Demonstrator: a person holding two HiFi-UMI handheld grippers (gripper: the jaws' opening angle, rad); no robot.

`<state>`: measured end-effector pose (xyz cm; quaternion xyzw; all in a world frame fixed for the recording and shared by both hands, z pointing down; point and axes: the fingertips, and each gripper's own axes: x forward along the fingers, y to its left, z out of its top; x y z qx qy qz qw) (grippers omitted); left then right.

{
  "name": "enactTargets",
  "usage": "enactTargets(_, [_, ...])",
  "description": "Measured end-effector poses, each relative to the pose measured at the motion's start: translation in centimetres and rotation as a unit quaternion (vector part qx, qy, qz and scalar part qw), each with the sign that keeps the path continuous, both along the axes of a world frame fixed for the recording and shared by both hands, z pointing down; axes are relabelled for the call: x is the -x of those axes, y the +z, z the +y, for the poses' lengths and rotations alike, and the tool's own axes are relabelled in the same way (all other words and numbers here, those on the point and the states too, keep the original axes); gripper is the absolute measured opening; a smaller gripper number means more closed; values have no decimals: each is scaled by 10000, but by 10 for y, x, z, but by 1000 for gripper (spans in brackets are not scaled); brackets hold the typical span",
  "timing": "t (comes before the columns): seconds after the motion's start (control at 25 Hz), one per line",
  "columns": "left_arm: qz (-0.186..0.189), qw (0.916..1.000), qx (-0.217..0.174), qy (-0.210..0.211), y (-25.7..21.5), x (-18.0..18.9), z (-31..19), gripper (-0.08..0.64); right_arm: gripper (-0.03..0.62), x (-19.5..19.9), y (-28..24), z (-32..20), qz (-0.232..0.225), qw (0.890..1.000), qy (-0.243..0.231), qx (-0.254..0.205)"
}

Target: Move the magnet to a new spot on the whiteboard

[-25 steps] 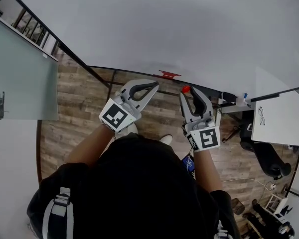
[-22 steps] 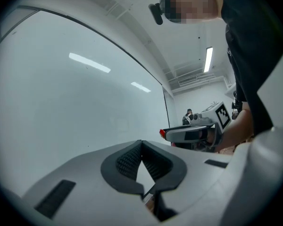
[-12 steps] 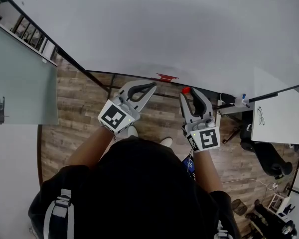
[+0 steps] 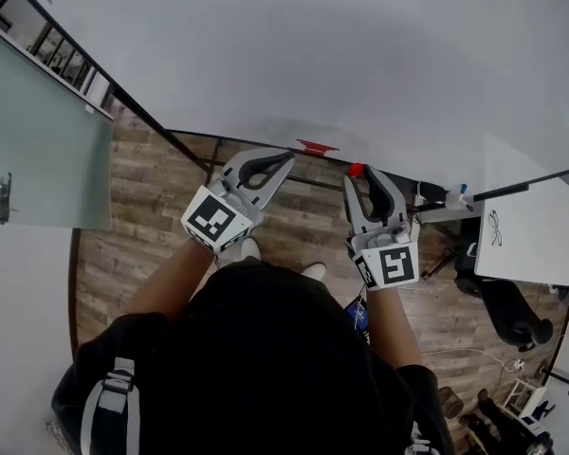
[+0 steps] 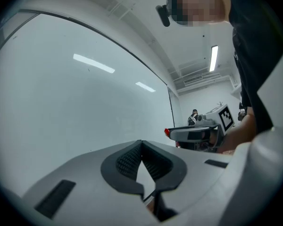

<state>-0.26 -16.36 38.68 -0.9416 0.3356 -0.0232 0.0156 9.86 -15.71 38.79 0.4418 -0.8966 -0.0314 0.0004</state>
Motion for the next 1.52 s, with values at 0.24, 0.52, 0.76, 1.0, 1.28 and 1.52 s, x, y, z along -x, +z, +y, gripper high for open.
enactTargets(0.24, [-39,9988,52,-492,-4,0,8,3,118,0,-7,4,96,9992,-349,-170])
enactTargets(0.52, [-62,9946,-5,-1040,-11,13,19,4,118,15,-7,11,107,9962,-832,-241])
enactTargets(0.76, [-137,9933,-58,-1145,-14,58,18,4,118,63,-13,10,131,9943,-1021,-290])
enactTargets(1.0, [-126,9945,-56,-1038,-12,124,2,3,118,131,-14,-6,243,9948,-930,-335])
enactTargets(1.28, [-79,9964,-46,-838,-10,210,-26,5,118,211,-19,-33,359,9969,-551,-441])
enactTargets(1.52, [-45,9979,-110,-637,-15,268,-51,5,118,269,-22,-51,415,9974,-231,-551])
